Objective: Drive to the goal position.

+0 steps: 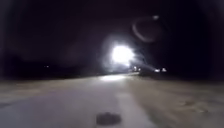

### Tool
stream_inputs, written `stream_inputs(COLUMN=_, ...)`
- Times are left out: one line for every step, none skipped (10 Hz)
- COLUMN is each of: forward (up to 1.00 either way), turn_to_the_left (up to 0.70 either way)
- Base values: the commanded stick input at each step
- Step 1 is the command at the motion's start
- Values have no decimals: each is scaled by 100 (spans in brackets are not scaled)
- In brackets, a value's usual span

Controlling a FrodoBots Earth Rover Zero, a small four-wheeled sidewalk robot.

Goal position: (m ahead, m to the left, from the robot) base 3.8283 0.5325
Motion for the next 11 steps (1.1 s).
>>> stream_inputs(forward=100, turn_to_the_left=0)
stream_inputs(forward=100, turn_to_the_left=0)
stream_inputs(forward=100, turn_to_the_left=0)
stream_inputs(forward=100, turn_to_the_left=0)
stream_inputs(forward=100, turn_to_the_left=0)
stream_inputs(forward=100, turn_to_the_left=0)
stream_inputs(forward=100, turn_to_the_left=0)
stream_inputs(forward=100, turn_to_the_left=0)
stream_inputs(forward=100, turn_to_the_left=0)
stream_inputs(forward=100, turn_to_the_left=0)
stream_inputs(forward=100, turn_to_the_left=0)
